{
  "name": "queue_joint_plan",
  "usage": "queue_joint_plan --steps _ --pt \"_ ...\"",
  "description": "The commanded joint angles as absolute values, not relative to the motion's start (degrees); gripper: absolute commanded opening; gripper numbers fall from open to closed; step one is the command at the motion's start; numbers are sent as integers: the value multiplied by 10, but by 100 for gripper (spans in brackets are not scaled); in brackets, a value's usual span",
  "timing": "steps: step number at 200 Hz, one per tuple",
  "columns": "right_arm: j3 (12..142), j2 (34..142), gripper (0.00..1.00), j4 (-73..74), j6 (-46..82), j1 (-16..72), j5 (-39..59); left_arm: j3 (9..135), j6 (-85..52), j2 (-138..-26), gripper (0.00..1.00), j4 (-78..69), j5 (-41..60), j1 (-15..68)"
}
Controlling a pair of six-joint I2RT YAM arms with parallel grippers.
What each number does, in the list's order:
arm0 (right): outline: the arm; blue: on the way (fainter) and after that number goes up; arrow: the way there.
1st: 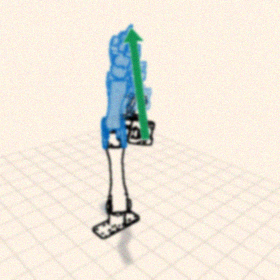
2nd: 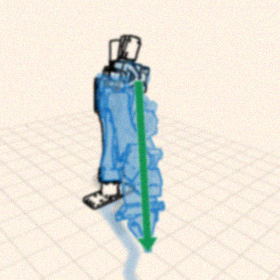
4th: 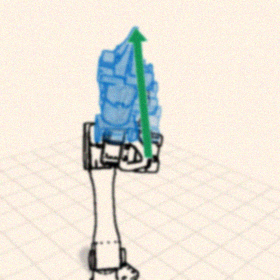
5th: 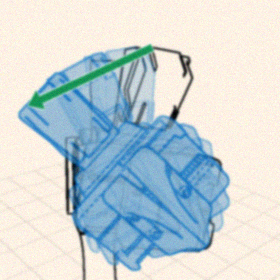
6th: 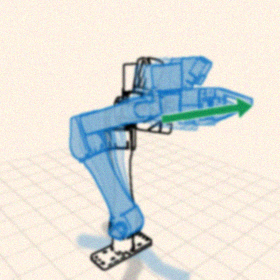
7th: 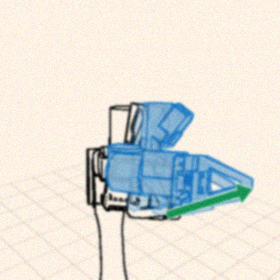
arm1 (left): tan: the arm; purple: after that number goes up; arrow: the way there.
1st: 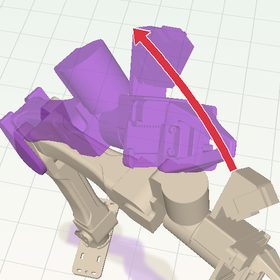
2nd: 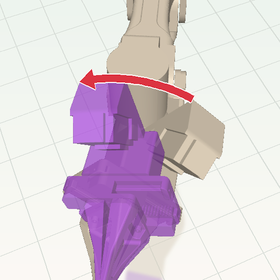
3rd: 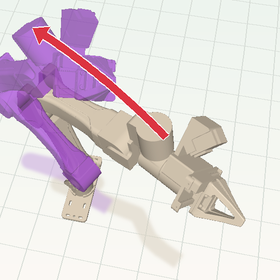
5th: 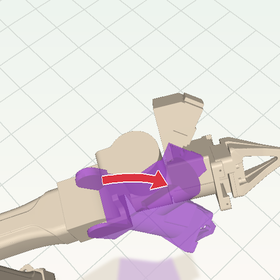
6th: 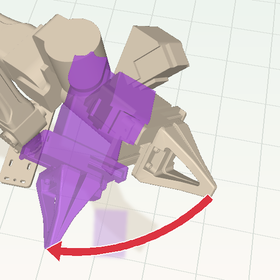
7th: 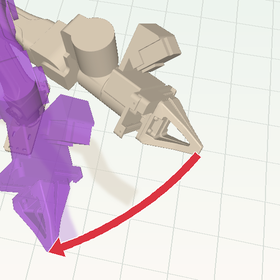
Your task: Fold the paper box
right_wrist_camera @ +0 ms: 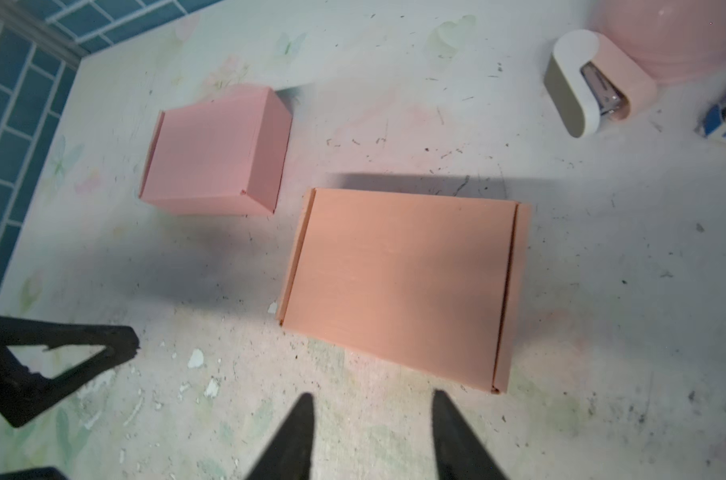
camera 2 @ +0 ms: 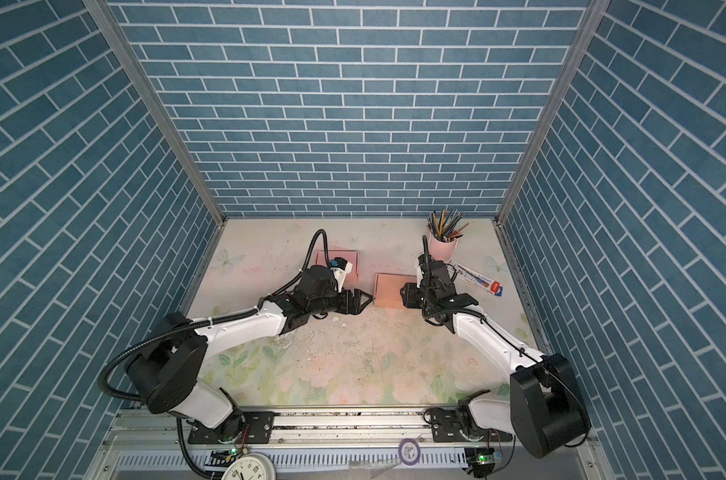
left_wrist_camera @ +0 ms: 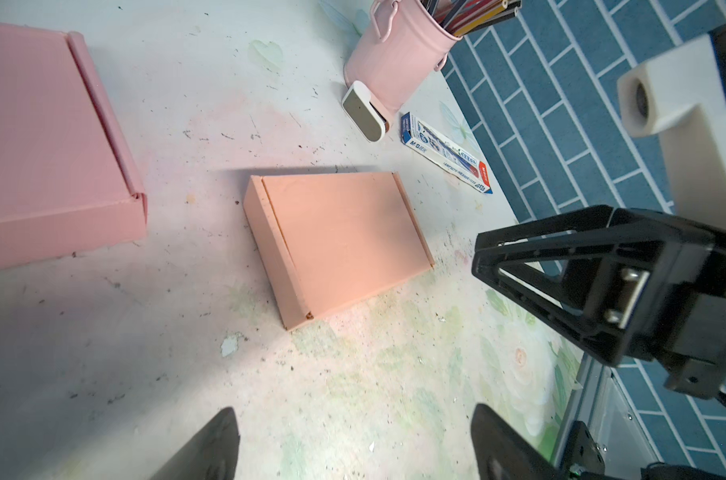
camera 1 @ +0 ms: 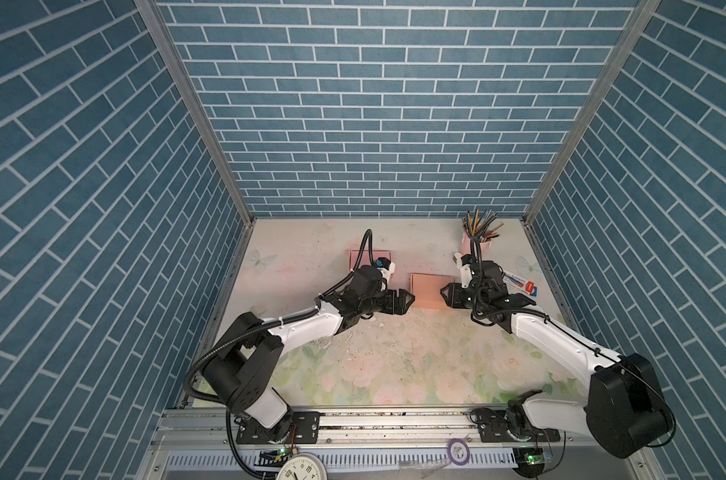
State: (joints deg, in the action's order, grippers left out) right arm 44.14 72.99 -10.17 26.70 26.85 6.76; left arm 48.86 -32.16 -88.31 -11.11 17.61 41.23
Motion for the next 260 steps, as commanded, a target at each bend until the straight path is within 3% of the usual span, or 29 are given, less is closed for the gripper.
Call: queue_joint_plan --steps 1,54,109,260 --pt "429 725 31 -122 289 293 44 457 -323 -844 88 -106 172 409" --pt "417 772 11 -75 318 323 36 401 -330 -772 88 -92 161 407" --pt "423 844 0 -34 313 323 35 388 -330 -728 88 -83 150 399" --pt "489 942 0 -37 271 297 18 404 -328 -711 88 -56 151 388"
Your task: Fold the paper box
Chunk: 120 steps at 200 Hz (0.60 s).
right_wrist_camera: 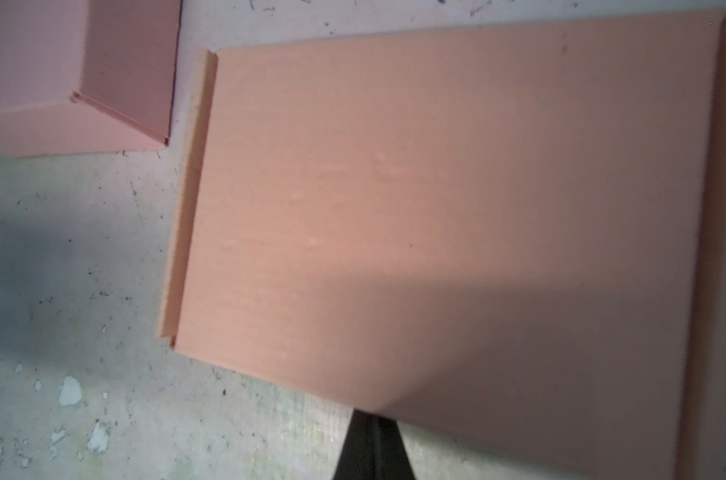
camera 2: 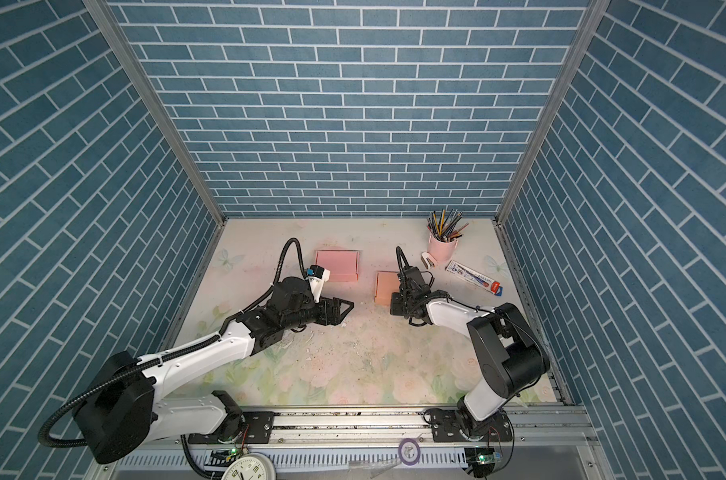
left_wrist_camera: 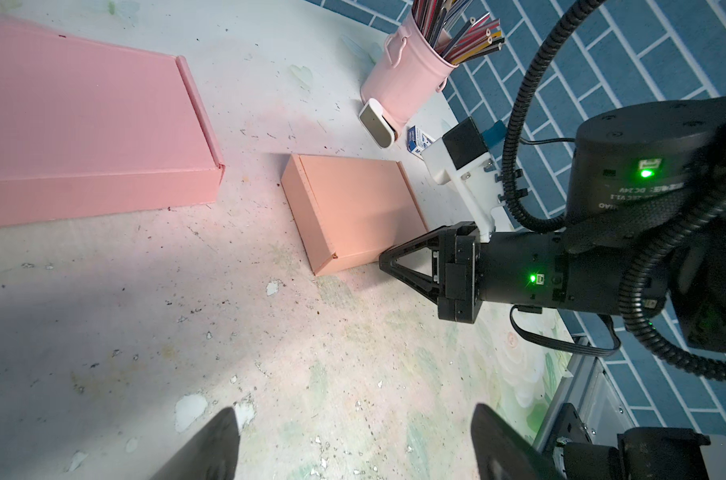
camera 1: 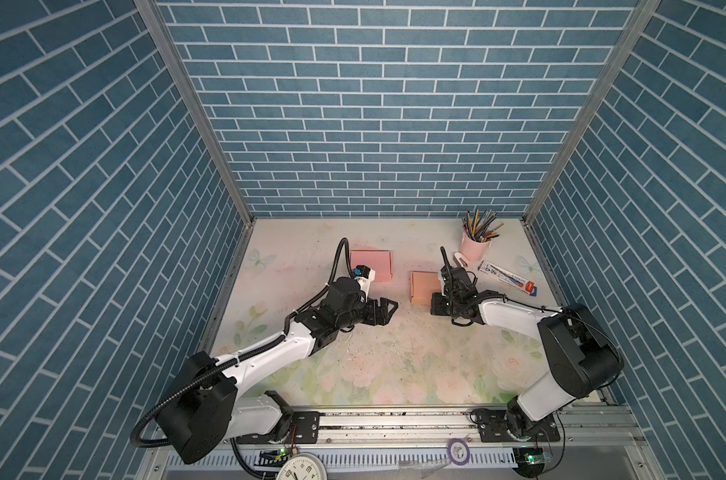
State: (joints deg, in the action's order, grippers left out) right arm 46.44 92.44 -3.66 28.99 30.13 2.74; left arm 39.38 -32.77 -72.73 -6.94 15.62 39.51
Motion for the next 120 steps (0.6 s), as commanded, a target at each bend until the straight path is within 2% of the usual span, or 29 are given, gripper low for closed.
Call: queue_joint_plan --steps 1,120 --pt "489 943 0 -37 271 296 18 404 -328 -711 88 -56 152 387" --pt "555 1005 0 -52 232 262 23 403 -321 -690 88 -34 151 367"
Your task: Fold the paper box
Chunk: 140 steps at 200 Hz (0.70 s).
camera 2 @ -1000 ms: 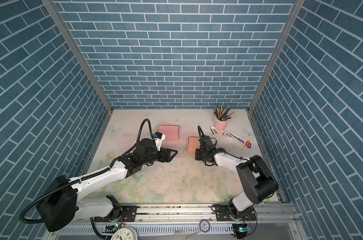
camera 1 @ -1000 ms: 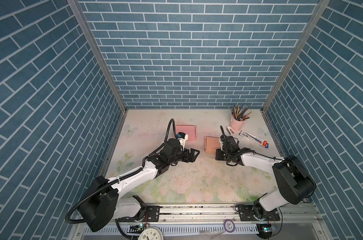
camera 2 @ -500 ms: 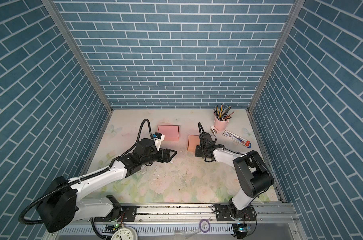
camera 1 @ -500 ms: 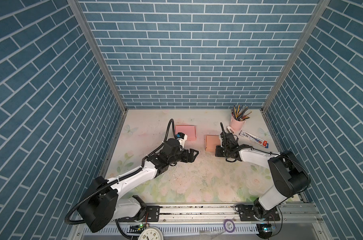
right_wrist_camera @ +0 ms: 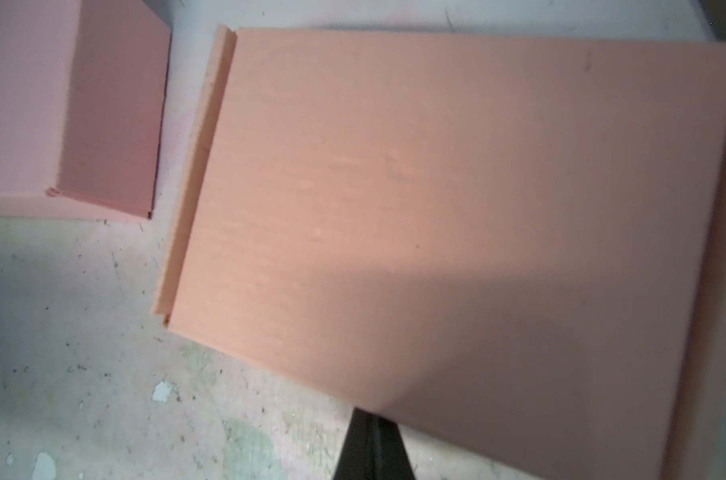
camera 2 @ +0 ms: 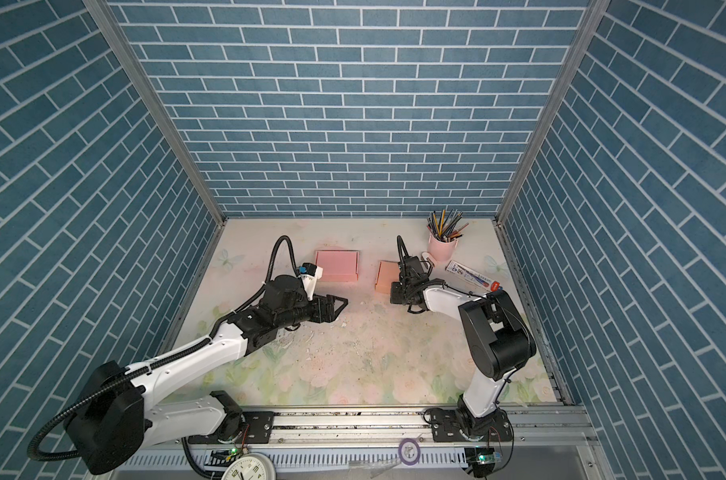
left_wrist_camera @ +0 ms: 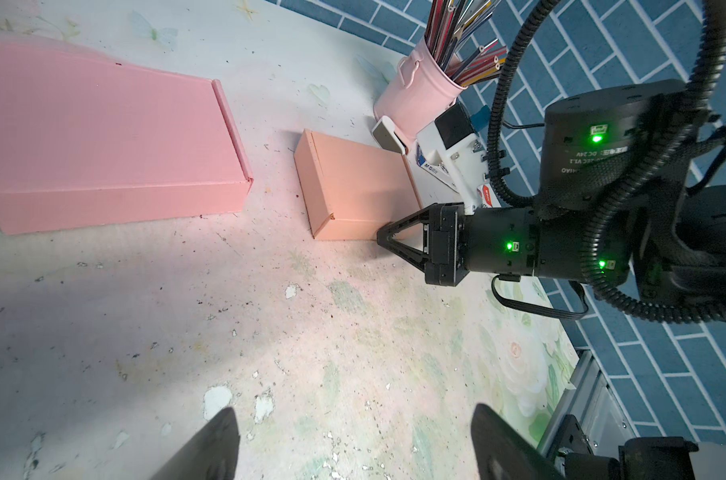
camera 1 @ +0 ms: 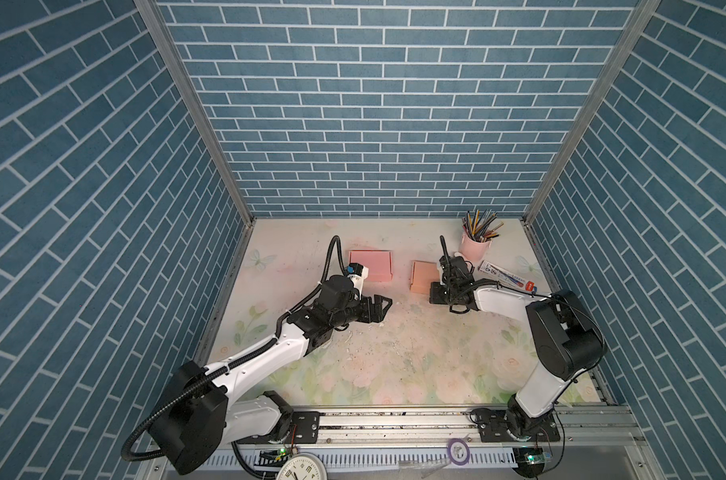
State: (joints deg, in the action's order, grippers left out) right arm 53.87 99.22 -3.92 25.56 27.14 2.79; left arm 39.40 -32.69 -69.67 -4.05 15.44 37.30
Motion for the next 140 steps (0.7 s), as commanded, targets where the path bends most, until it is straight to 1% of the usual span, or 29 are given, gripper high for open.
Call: queue_joint_plan --steps 1,67,140 --pt "555 1005 0 -51 231 262 22 403 -321 -690 88 -33 152 367" --pt "575 1028 0 -55 214 239 24 410 -322 -701 88 -40 157 365" --pt "611 1062 0 -51 210 239 38 413 -325 -715 88 -43 159 363"
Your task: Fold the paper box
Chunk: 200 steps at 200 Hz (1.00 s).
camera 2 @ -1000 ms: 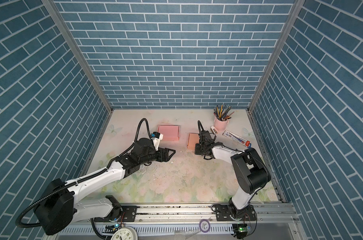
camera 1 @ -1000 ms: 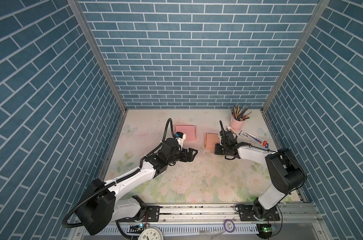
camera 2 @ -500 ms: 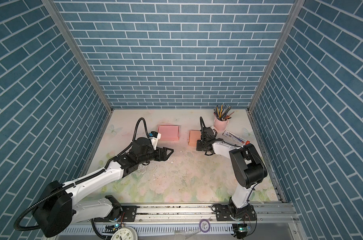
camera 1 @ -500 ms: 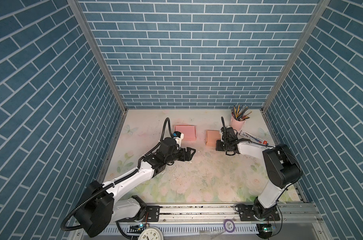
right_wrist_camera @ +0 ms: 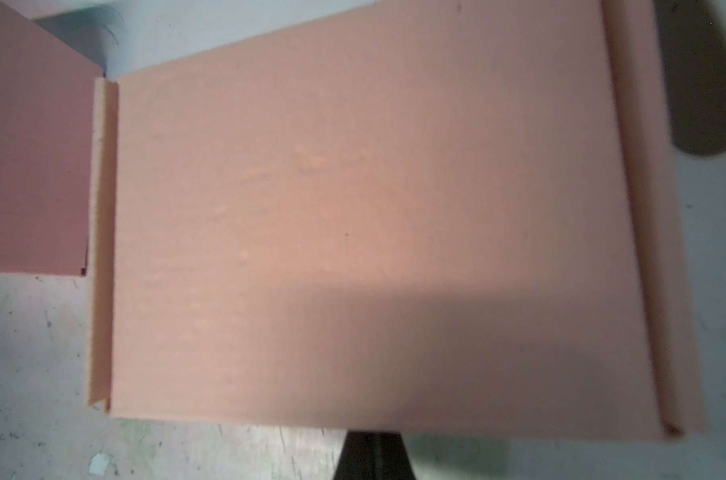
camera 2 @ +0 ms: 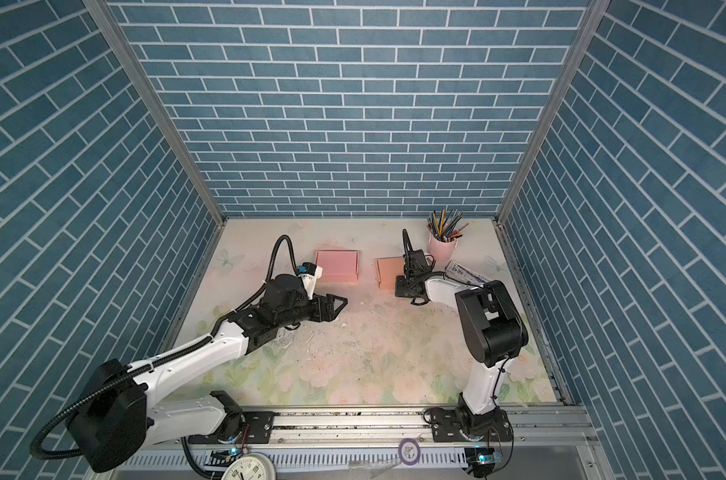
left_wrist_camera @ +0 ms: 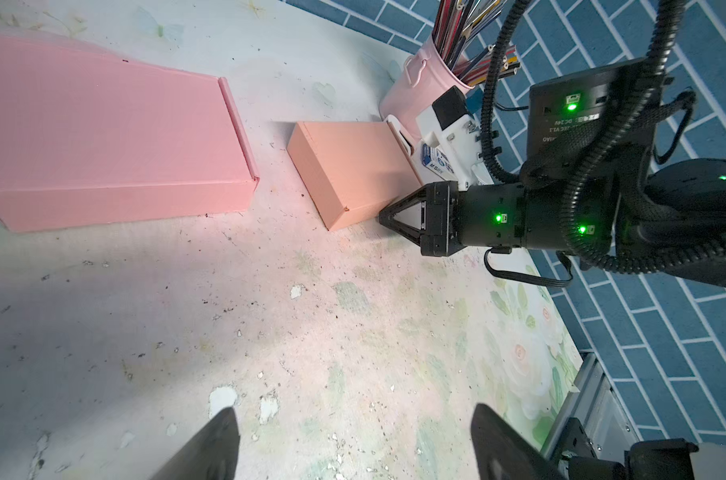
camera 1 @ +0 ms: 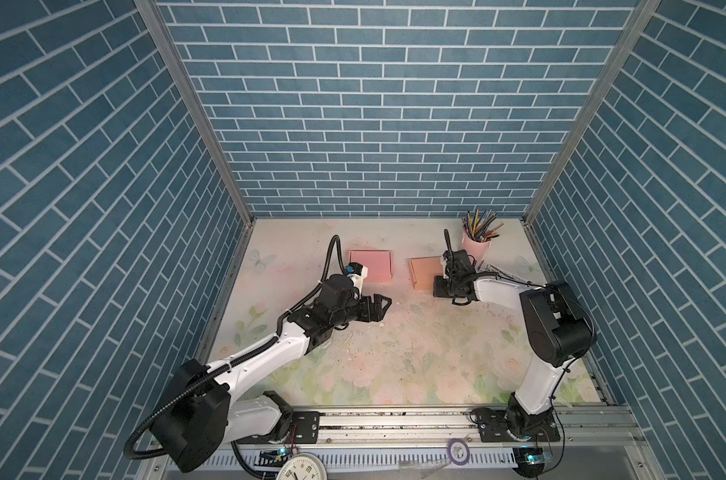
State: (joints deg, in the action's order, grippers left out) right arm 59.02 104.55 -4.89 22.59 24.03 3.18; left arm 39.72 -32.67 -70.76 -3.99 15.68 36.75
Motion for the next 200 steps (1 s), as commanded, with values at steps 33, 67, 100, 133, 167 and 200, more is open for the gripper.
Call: queue_joint_plan --steps 33,67,100,133,167,200 --pt "625 1074 0 -52 209 238 40 412 -324 -715 88 -44 160 361" --pt "637 1084 0 -54 206 238 40 410 -324 -714 88 -43 160 359" --pt "645 1088 0 -60 201 239 31 410 -326 -710 88 -43 159 359" --pt "653 1093 0 -63 198 239 29 409 -327 -710 88 -43 160 359" --pt "658 1097 0 -62 193 238 30 409 -327 -707 88 -41 159 359" --pt "662 1100 0 -61 191 238 31 406 -328 -704 88 -41 157 360"
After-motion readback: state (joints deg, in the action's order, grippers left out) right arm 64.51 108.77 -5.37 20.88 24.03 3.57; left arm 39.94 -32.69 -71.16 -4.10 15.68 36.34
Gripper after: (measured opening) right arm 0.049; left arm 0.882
